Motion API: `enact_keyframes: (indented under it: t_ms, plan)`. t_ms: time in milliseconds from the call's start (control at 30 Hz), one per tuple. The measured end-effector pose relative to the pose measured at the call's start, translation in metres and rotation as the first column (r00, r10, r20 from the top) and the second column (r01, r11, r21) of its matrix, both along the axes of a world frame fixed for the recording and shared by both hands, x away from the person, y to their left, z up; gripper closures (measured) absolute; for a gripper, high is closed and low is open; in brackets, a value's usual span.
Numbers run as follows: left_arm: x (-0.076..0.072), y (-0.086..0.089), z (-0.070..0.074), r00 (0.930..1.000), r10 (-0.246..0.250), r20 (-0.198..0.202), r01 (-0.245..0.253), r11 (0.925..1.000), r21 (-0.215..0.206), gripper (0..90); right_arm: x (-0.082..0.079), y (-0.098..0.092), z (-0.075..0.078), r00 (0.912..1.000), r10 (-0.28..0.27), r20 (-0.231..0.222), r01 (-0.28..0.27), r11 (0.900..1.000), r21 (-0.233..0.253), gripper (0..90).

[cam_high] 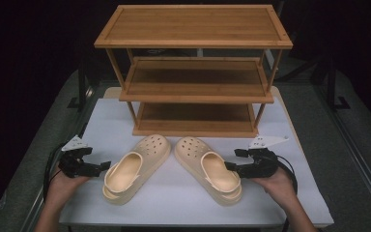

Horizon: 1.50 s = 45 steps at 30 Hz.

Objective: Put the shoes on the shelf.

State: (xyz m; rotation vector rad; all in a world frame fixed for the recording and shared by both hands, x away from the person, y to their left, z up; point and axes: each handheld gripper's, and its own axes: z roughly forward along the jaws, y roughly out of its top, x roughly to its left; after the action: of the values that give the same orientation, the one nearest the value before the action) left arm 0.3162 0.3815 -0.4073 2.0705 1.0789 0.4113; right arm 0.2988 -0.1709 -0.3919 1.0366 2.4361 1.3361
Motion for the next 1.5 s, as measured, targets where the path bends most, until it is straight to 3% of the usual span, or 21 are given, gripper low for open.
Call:
enact_keyframes:
  t_ms: [133,400,633,900,1200,1500]
  plan:
    - [-0.009,-0.001,0.015,0.9982,-0.046,0.039,0.048,0.9980,-0.042,12.4,0.001,0.000,-0.002,1.0000,0.001,-0.009,-0.001,1.000,-0.001,33.9]
    - [-0.016,-0.017,0.032,0.9909,-0.121,0.059,0.125,0.9900,-0.065,14.0,0.002,0.002,-0.002,0.9999,0.005,-0.015,-0.005,1.000,-0.003,31.7]
    - [-0.016,-0.035,0.032,0.9804,-0.186,0.065,0.190,0.9804,-0.054,24.3,0.004,0.005,-0.004,0.9996,0.011,-0.026,-0.012,1.000,-0.012,32.1]
    - [-0.011,-0.051,0.026,0.9667,-0.253,0.039,0.255,0.9658,-0.049,46.4,0.008,0.009,-0.007,0.9994,0.016,-0.032,-0.017,1.000,-0.018,41.5]
    - [-0.002,-0.064,0.022,0.9633,-0.268,0.020,0.268,0.9631,-0.021,56.1,0.013,0.015,-0.010,0.9989,0.034,-0.033,-0.035,0.999,-0.027,51.0]
    - [0.004,-0.068,0.019,0.9660,-0.258,0.009,0.258,0.9660,0.002,60.6,0.019,0.027,-0.011,0.9982,0.053,-0.027,-0.054,0.997,-0.052,59.6]
